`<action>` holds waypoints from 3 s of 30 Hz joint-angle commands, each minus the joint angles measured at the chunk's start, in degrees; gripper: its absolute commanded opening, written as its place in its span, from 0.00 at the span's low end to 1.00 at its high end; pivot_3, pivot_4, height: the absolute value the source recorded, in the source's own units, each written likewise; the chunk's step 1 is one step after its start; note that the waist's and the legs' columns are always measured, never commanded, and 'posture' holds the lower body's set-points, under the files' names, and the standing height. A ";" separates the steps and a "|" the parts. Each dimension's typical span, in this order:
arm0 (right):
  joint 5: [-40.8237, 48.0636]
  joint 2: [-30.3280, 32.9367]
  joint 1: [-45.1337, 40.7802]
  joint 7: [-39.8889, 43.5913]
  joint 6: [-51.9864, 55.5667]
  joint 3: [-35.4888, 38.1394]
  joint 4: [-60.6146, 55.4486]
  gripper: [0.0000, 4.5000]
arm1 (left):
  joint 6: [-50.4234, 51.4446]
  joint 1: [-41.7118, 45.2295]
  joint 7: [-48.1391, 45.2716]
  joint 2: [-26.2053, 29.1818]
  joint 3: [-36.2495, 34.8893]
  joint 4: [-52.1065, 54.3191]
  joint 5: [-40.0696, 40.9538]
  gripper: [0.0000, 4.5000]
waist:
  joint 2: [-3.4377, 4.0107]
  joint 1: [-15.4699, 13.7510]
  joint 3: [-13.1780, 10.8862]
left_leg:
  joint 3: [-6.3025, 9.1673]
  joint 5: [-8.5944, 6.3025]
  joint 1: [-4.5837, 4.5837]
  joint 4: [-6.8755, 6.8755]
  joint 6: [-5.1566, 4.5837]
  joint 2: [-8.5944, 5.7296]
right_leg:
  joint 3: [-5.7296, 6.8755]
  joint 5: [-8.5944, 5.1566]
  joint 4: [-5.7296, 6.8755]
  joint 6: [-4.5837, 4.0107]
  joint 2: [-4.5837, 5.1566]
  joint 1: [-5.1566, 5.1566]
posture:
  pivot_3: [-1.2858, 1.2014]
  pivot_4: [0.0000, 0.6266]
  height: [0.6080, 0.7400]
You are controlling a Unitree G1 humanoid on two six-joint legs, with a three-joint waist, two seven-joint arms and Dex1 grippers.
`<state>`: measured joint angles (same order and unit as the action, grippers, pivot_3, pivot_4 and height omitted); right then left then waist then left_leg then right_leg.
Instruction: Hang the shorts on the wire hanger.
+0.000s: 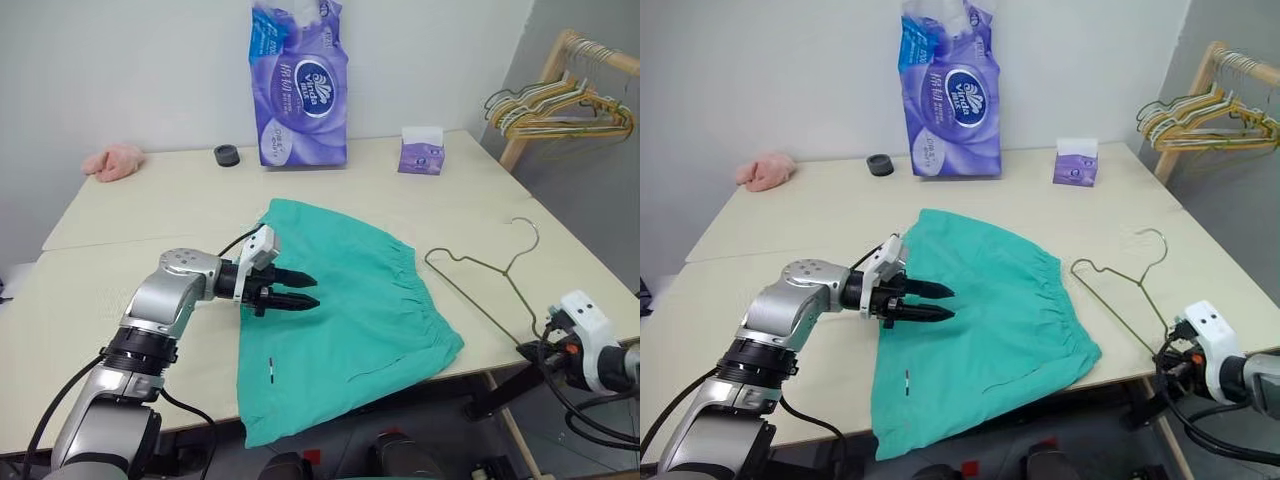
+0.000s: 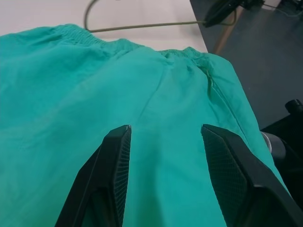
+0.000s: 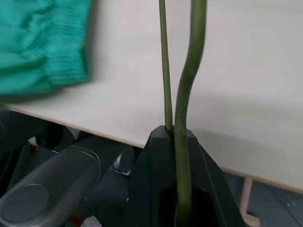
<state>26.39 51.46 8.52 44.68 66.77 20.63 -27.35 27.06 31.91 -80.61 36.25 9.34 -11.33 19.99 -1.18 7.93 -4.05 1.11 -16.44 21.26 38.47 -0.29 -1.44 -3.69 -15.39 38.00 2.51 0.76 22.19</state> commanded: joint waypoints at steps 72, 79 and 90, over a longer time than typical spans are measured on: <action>3.26 7.59 -26.17 11.69 -0.61 -24.29 12.55 0.00 | -9.57 0.75 2.64 0.77 -1.91 -6.01 -2.67 0.55 | -0.03 -0.99 -0.03 | 0.06 -0.01 0.05 0.04 -0.01 0.00 | 0.08 0.18 0.02 -0.30 0.09 0.06 | 0.45 0.06 1.00; 6.68 1.80 -32.88 9.69 9.88 -25.72 16.60 0.00 | -9.86 2.44 5.84 -0.93 -4.22 -7.10 -1.88 0.55 | -0.02 -1.63 -0.02 | 0.17 -0.01 0.14 0.15 -0.01 0.00 | 0.19 0.19 0.04 -0.31 0.12 0.09 | 0.46 0.05 1.00; 6.27 -9.46 -40.71 -1.36 12.55 -19.68 21.08 0.00 | -5.61 5.69 11.78 -3.32 -9.10 -7.20 1.14 0.55 | 0.03 -1.81 0.00 | 0.34 -0.01 0.53 0.36 0.00 -0.03 | 0.42 0.31 0.16 -0.33 0.20 0.36 | 0.46 0.05 1.00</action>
<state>32.62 41.72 -30.31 44.27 80.59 -1.71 -5.13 22.08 35.33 -70.52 33.25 2.53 -18.80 20.34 -1.14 6.12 -4.04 1.44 -16.44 21.86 38.83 -0.29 -1.48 -3.28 -15.07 38.17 2.18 0.97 22.63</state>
